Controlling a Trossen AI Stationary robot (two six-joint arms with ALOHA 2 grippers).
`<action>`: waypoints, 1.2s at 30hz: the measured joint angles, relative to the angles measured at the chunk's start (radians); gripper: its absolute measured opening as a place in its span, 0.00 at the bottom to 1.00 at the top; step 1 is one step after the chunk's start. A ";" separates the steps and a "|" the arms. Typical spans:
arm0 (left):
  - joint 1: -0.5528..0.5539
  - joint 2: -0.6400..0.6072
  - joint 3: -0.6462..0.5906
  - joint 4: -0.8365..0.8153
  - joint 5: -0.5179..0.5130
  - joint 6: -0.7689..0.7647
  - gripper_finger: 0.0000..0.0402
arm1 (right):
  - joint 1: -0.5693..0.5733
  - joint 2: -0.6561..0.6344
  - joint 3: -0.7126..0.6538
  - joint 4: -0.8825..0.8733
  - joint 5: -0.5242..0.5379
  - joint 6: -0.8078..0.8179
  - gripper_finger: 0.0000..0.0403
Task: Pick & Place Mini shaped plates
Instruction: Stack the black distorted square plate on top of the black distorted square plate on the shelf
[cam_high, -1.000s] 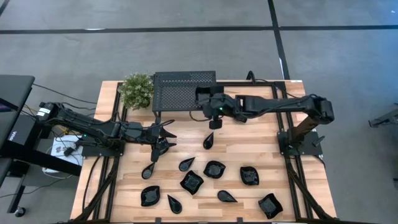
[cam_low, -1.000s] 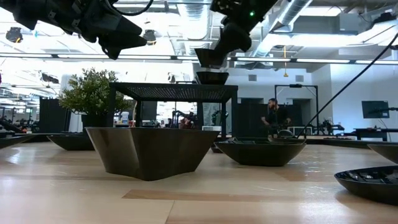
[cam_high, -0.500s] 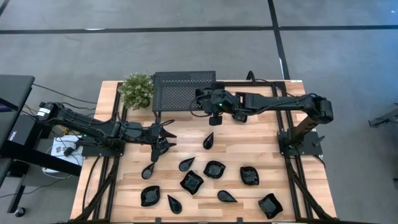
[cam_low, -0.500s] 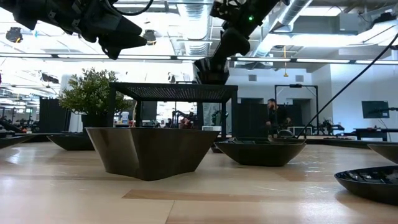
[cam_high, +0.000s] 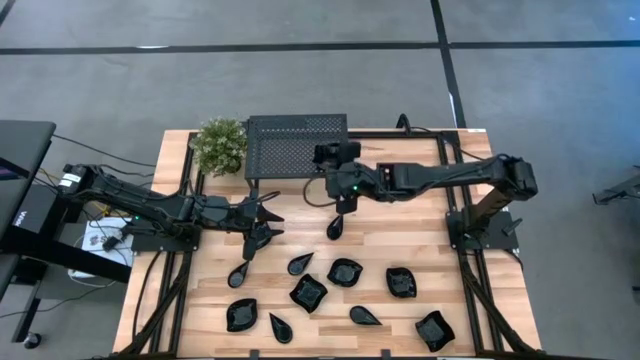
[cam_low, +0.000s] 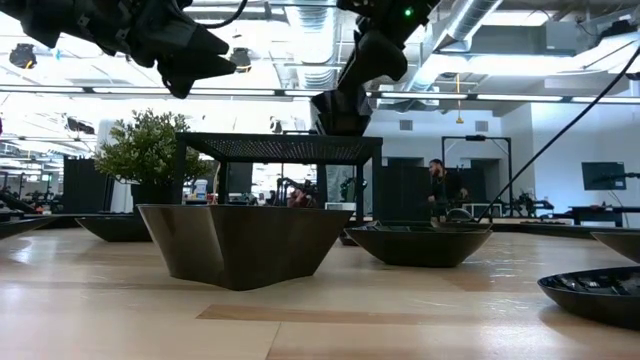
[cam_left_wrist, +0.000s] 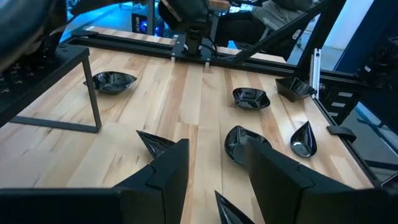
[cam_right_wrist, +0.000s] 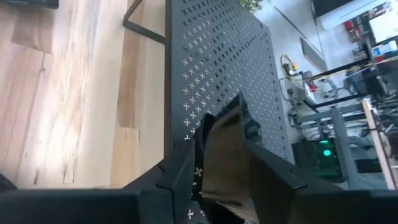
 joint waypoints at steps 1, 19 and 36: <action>0.000 0.000 0.000 0.003 0.000 0.000 0.40 | 0.002 0.000 0.000 -0.001 0.006 0.000 0.33; 0.000 0.000 0.000 0.014 0.000 -0.001 0.40 | 0.010 -0.001 0.013 -0.051 0.006 0.020 0.33; -0.114 0.101 0.000 0.301 0.270 0.148 0.40 | 0.418 -0.036 0.185 -0.378 -0.006 0.500 0.33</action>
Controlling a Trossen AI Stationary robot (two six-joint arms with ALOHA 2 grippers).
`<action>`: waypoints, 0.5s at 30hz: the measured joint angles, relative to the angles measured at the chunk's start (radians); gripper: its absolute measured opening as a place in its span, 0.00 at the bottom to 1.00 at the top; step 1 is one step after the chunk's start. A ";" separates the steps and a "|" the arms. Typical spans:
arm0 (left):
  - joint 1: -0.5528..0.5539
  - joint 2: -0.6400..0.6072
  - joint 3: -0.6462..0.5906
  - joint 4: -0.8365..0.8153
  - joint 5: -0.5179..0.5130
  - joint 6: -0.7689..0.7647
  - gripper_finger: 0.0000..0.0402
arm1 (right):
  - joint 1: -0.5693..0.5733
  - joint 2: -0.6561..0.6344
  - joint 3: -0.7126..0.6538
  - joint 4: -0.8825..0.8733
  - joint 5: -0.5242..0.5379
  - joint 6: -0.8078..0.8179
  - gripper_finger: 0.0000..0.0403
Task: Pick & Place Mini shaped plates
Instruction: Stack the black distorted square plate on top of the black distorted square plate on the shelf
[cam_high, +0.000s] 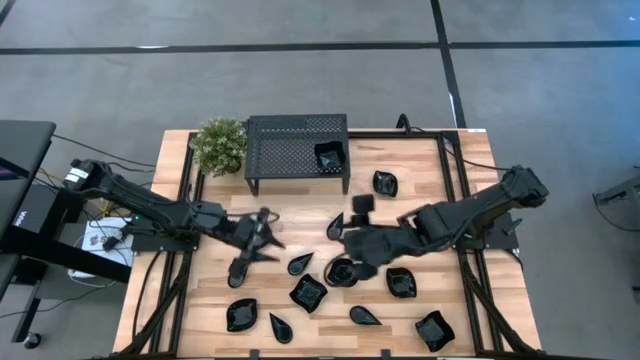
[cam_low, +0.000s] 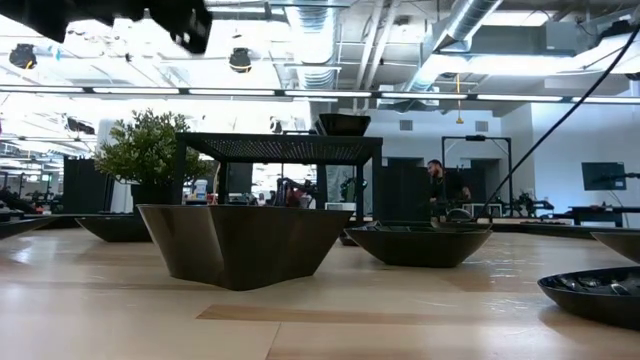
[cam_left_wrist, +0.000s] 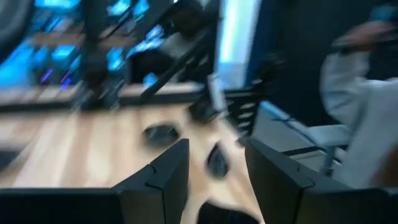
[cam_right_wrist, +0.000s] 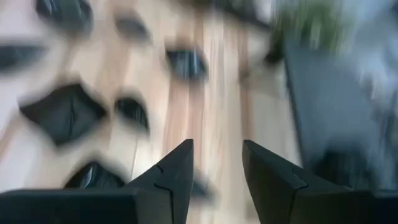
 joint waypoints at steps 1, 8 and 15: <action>-0.021 0.028 0.000 0.044 0.006 0.029 0.40 | 0.008 -0.007 -0.030 -0.049 0.004 0.086 0.33; -0.097 0.272 0.051 0.040 0.066 0.061 0.40 | 0.050 -0.044 -0.369 0.195 0.017 0.417 0.33; -0.144 0.528 0.136 0.041 0.200 0.059 0.40 | 0.052 -0.042 -0.517 0.558 0.006 0.325 0.33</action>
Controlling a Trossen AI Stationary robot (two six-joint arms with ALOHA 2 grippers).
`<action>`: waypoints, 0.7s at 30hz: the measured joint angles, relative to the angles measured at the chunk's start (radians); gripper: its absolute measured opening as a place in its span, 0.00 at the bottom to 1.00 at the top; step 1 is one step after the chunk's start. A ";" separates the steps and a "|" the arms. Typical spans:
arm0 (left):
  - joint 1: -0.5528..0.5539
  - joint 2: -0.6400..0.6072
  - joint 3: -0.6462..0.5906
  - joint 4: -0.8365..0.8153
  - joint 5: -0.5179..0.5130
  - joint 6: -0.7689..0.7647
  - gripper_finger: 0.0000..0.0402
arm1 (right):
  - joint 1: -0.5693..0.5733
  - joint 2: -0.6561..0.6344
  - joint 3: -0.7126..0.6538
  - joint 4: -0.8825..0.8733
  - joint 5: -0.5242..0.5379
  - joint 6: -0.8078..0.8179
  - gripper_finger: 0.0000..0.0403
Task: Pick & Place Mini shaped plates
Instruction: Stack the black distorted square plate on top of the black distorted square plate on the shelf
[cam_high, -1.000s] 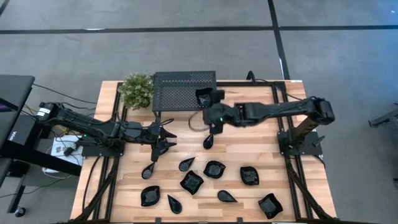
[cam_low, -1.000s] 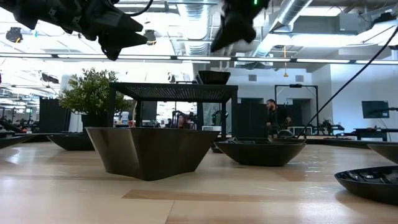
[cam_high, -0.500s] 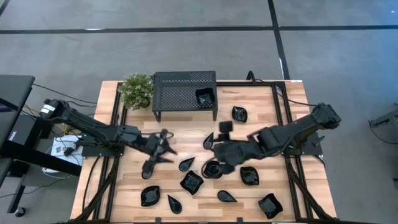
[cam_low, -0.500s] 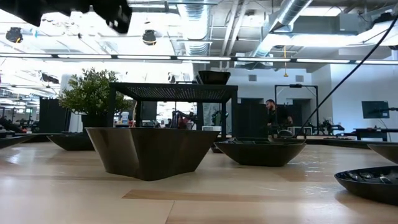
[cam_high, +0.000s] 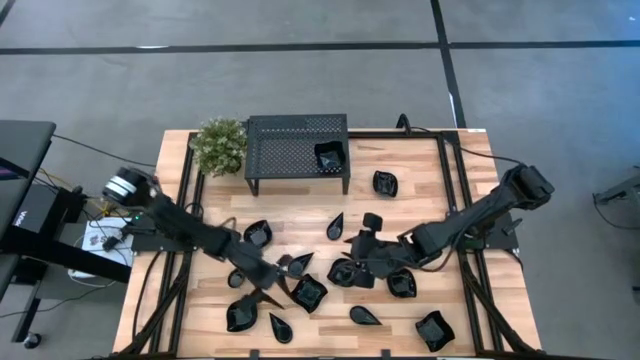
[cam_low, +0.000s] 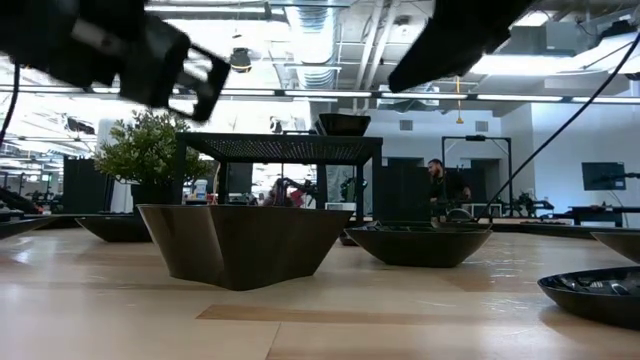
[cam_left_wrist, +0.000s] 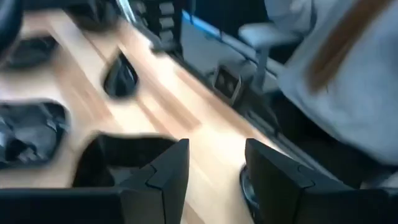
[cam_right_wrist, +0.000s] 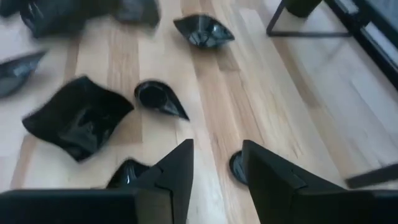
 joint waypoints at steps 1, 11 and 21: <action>-0.002 0.033 0.009 0.003 0.013 0.001 0.40 | -0.001 0.000 0.005 0.003 0.000 -0.001 0.33; -0.007 0.147 0.022 0.013 0.002 0.024 0.40 | -0.013 -0.002 0.017 -0.004 -0.013 -0.015 0.33; -0.010 0.168 0.025 0.002 -0.074 0.036 0.40 | -0.013 -0.002 0.017 -0.001 -0.034 -0.102 0.33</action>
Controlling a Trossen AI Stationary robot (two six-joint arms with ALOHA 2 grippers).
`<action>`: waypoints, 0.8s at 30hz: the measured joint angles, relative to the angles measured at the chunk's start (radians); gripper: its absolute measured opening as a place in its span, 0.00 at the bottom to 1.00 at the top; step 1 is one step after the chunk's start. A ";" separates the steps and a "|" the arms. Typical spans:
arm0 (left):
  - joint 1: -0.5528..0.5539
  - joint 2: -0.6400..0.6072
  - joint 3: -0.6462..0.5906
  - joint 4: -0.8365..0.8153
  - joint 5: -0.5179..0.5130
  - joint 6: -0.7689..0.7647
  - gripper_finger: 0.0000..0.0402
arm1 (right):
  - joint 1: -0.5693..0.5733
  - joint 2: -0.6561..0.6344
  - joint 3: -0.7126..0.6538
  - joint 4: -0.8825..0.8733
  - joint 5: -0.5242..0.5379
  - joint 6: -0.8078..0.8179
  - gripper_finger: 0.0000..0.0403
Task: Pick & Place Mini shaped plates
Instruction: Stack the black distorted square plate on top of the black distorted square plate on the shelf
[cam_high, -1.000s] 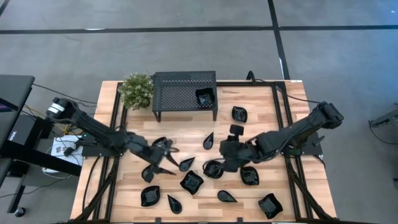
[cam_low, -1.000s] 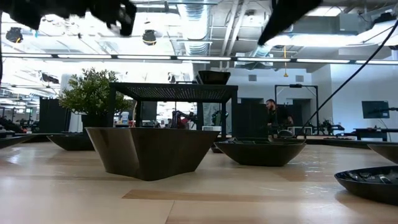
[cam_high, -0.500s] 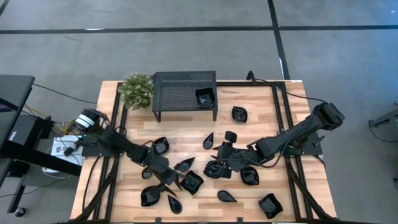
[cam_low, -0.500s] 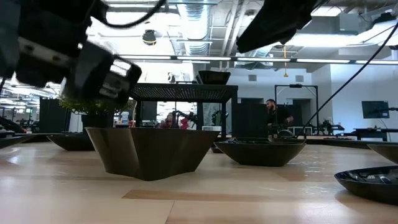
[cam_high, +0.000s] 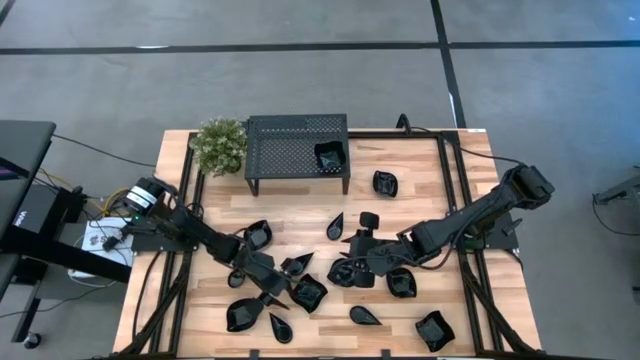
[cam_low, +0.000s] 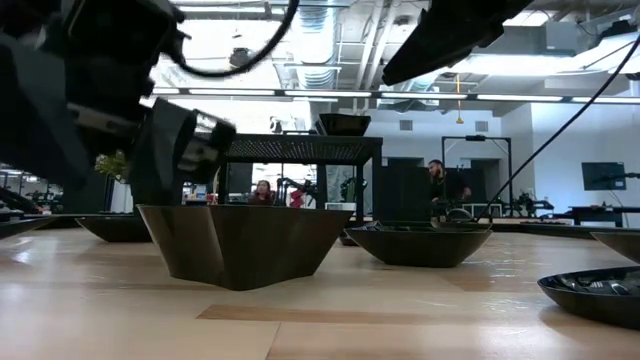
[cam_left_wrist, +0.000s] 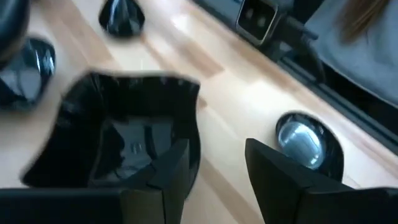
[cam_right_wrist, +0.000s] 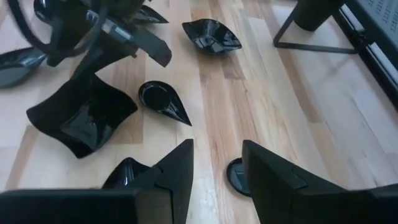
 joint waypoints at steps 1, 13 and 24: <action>-0.001 0.013 0.000 0.005 0.000 -0.004 0.40 | 0.000 0.000 0.000 0.000 0.000 -0.012 0.33; 0.005 0.034 0.001 0.005 -0.090 0.021 0.38 | 0.000 0.000 0.000 0.001 0.000 -0.016 0.33; 0.050 0.034 0.000 -0.005 -0.090 0.021 0.07 | 0.000 0.000 0.000 0.002 -0.001 -0.006 0.33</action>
